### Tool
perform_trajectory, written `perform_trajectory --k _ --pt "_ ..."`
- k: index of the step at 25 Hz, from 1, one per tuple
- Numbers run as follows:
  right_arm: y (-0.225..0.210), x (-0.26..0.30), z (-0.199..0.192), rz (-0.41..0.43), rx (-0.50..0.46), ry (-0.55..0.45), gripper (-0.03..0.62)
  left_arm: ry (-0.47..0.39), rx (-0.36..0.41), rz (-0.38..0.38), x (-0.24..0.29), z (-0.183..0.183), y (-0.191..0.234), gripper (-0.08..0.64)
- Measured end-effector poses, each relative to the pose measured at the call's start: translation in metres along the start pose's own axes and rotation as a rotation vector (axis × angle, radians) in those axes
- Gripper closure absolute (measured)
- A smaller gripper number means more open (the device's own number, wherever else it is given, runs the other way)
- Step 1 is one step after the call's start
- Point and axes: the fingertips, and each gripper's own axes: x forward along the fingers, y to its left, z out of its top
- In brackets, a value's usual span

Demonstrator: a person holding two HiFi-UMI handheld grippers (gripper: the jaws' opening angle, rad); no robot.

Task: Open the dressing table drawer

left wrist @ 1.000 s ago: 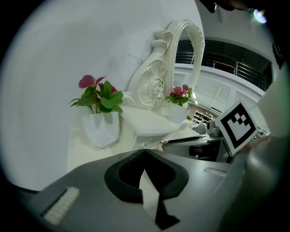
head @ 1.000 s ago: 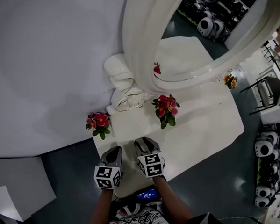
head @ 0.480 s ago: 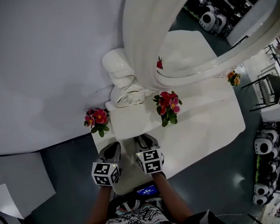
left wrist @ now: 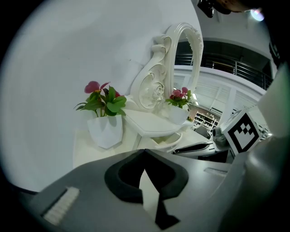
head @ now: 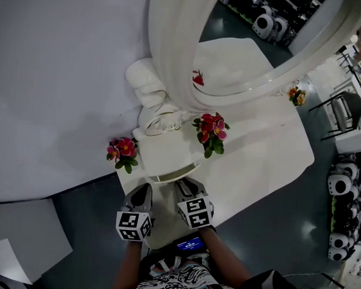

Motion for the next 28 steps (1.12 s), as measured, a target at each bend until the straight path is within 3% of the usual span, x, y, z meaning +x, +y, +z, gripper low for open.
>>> perform_trajectory --k 15,20,28 --pt "0.004 -0.015 -0.014 0.004 0.003 -0.004 0.492 0.004 -0.007 -0.006 -0.006 -0.013 -0.014 0.558" --pt "0.001 -0.023 -0.021 -0.002 0.008 0.002 0.462 0.007 -0.001 -0.020 -0.003 -0.017 -0.022 0.558" --pt "-0.009 -0.045 -0.010 -0.043 0.006 -0.089 0.526 0.005 0.015 -0.036 -0.002 -0.020 -0.031 0.558"
